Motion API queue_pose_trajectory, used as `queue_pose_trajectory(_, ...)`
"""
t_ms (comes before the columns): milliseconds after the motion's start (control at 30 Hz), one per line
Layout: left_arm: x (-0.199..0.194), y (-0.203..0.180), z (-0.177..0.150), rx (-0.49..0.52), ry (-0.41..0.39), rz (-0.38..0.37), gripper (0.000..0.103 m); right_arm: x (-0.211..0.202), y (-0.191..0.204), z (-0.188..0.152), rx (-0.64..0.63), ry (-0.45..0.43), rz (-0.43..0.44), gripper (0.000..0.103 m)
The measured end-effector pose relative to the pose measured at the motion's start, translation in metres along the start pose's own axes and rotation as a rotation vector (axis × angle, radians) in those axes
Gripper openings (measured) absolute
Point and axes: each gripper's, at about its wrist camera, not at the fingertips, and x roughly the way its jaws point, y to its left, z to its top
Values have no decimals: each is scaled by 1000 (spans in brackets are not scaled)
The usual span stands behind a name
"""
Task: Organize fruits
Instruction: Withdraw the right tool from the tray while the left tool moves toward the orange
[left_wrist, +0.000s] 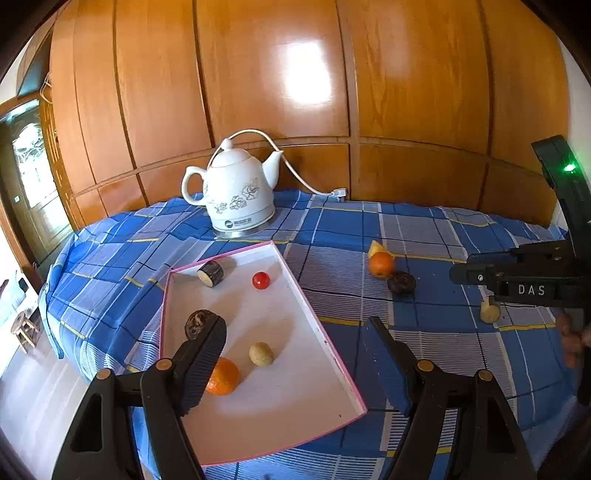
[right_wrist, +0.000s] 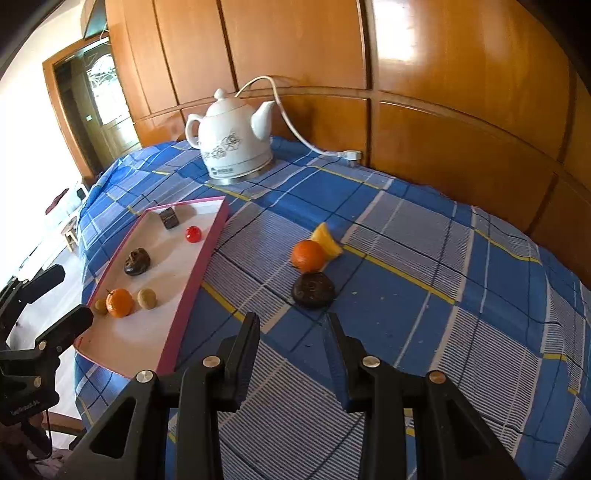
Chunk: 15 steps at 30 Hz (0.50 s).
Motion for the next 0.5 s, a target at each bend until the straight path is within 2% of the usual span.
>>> queue_pose_trajectory(167,1,-8,0,19,2,-8,77,-3,-10,-3,10,-3,-32,35)
queue_pose_trajectory(333,4,-12,-2,25,13,-13,77,-15,-14,-4,19,-40,-155,35)
queue_pose_trajectory(500,6,-16,-3,32,17,-15,77,-36,-16,-1,35,-119,-249,35)
